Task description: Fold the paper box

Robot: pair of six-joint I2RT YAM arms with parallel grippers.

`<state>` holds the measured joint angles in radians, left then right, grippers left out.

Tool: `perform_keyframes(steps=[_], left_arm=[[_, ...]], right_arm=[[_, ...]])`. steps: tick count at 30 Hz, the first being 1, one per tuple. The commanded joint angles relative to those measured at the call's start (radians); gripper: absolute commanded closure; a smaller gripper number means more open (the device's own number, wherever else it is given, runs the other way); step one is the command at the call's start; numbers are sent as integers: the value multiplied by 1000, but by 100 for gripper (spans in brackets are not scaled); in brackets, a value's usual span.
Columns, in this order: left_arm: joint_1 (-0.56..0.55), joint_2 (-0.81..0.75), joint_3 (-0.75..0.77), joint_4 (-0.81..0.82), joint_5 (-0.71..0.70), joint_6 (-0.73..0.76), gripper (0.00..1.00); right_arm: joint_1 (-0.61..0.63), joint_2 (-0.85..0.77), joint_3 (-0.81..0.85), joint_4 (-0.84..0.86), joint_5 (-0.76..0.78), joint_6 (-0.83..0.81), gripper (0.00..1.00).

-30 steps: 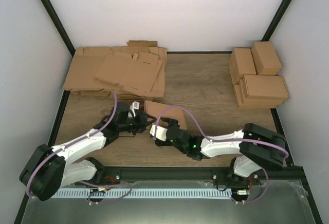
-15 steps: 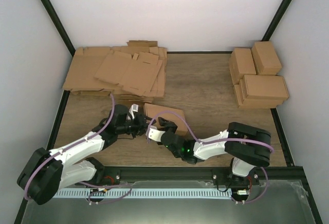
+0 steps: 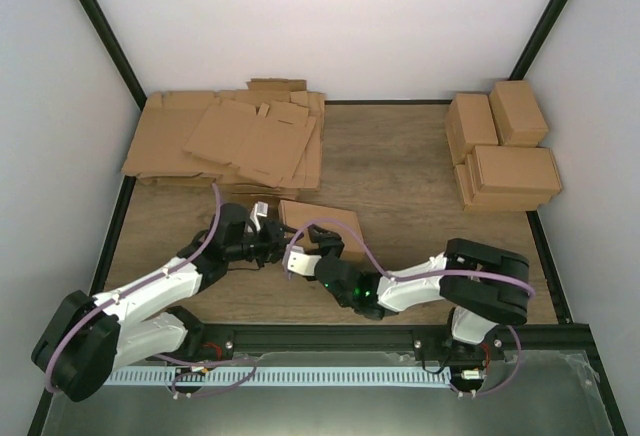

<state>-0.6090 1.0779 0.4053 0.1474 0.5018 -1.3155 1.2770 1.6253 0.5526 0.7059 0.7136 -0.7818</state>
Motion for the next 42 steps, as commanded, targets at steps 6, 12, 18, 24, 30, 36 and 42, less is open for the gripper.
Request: perform_keyframes(steps=[6, 12, 18, 24, 30, 36, 42], left_arm=[[-3, 11, 7, 51, -2, 38, 75], [7, 58, 59, 101, 5, 40, 76], [22, 96, 148, 133, 7, 43, 76], [29, 137, 228, 206, -6, 9, 76], [32, 208, 345, 279, -19, -54, 76], [37, 271, 427, 369, -45, -172, 75], [35, 338, 484, 492, -25, -309, 75]], right_arm=[[6, -281, 15, -159, -99, 181, 22], [-10, -464, 103, -485, -276, 475, 16], [-55, -641, 112, -650, -369, 771, 0], [-129, -764, 203, -810, -252, 1408, 0], [-186, -714, 339, -924, -313, 1840, 0], [-235, -735, 210, -732, -378, 2096, 12], [-310, -708, 144, -561, -396, 2109, 19]])
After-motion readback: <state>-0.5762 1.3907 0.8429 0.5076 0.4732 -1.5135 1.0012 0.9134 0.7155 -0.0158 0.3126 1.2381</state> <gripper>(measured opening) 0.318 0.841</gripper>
